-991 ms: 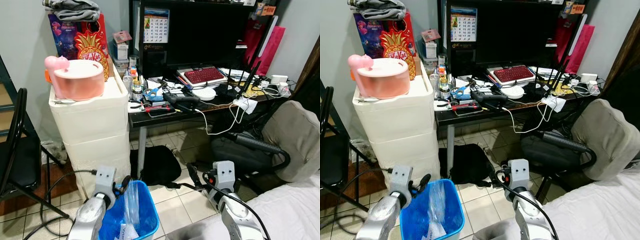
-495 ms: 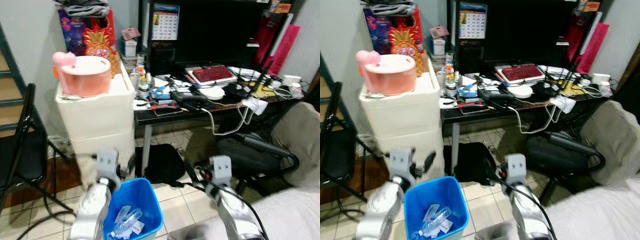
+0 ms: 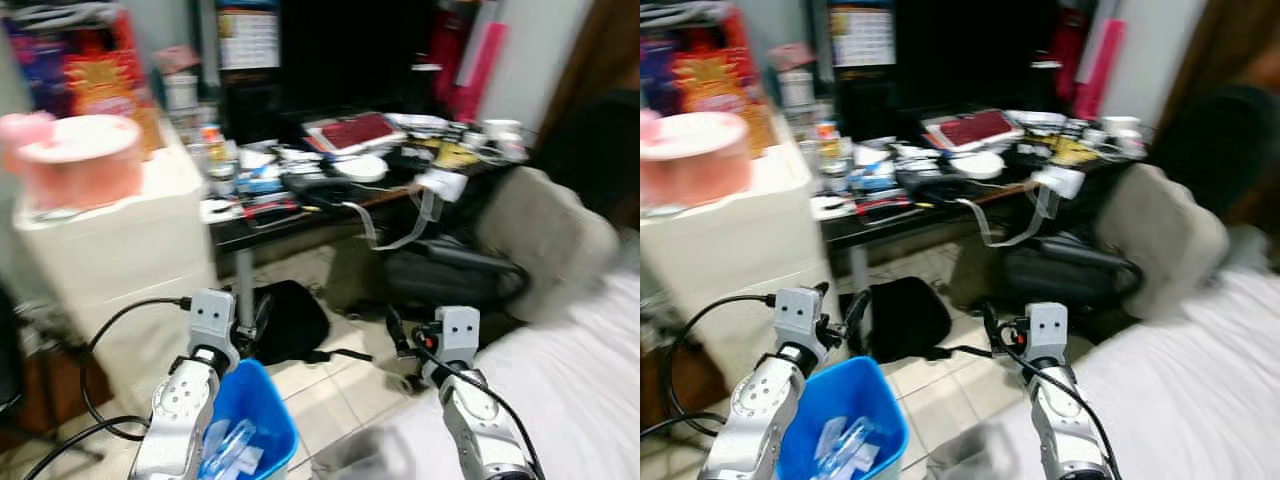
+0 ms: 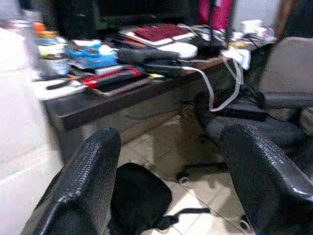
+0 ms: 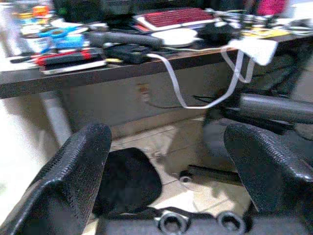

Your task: Clean up the room

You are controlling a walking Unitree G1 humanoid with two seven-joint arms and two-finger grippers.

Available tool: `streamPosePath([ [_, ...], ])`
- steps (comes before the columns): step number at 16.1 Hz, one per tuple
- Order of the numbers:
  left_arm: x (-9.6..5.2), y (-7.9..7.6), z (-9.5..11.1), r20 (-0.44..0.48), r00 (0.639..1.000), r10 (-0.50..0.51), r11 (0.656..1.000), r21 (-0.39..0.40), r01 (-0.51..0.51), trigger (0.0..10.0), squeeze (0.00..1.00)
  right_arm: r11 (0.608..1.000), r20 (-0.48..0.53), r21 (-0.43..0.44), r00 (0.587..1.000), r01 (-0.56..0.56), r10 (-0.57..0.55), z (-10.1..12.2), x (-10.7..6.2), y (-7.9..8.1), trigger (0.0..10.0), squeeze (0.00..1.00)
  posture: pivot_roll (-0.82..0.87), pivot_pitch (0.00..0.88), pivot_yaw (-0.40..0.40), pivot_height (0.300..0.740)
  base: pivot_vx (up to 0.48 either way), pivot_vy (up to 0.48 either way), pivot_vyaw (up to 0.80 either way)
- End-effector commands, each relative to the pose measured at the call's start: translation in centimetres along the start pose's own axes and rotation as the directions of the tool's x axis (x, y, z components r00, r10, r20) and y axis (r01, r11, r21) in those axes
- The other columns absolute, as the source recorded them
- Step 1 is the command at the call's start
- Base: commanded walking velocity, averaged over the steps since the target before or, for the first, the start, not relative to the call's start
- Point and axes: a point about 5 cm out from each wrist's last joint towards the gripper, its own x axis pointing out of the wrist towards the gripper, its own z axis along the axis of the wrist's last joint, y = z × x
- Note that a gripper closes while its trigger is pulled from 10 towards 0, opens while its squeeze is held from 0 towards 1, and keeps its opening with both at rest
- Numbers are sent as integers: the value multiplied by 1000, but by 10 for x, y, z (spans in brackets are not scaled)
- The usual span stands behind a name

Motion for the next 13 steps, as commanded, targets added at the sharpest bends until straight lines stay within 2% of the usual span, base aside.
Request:
streamPosePath([
  [1, 2, -4, -1, -7, 1000, -13, 1000, 13, 14, 10000, 0, 1000, -5, 2, 1000, 20, -20, 0, 0, -4, 10000, 0, 73, 0, -50, 740, 0, 0, -788],
  [3, 5, -12, -3, -9, 999, -41, 999, 29, 41, 10000, 0, 1000, -5, -13, 1000, 20, -20, 0, -2, -7, 10000, 0, 56, 0, -53, 740, 0, -480, -788],
  [5, 6, -11, -4, -12, 999, -36, 999, 12, 36, 10000, 0, 999, -5, -18, 999, 34, -35, 1, -3, -11, 10000, 0, 54, 0, -61, 740, 0, -420, -788],
  [7, 5, -2, -7, -35, 999, 18, 1000, -1, -18, 10000, 0, 998, -22, -22, 998, 62, -63, -2, -6, -17, 10000, 0, 55, 0, -72, 740, 0, 0, -788],
  [9, 3, 2, -8, -29, 999, 24, 1000, -4, -24, 10000, 0, 997, -31, -20, 997, 69, -69, -3, -8, -20, 10000, 0, 58, 0, -76, 740, 0, 0, -788],
  [10, -1, 7, -9, -27, 999, 39, 999, 5, -39, 10000, 0, 997, -33, -26, 997, 67, -67, -4, -9, -21, 10000, 0, 63, 0, -80, 740, 0, 0, -781],
  [13, -4, 8, -10, -30, 999, 27, 998, 60, -25, 10000, 0, 996, -18, -22, 996, 86, -87, -3, -9, -22, 10000, 0, 74, 0, -79, 740, 0, 0, -779],
])
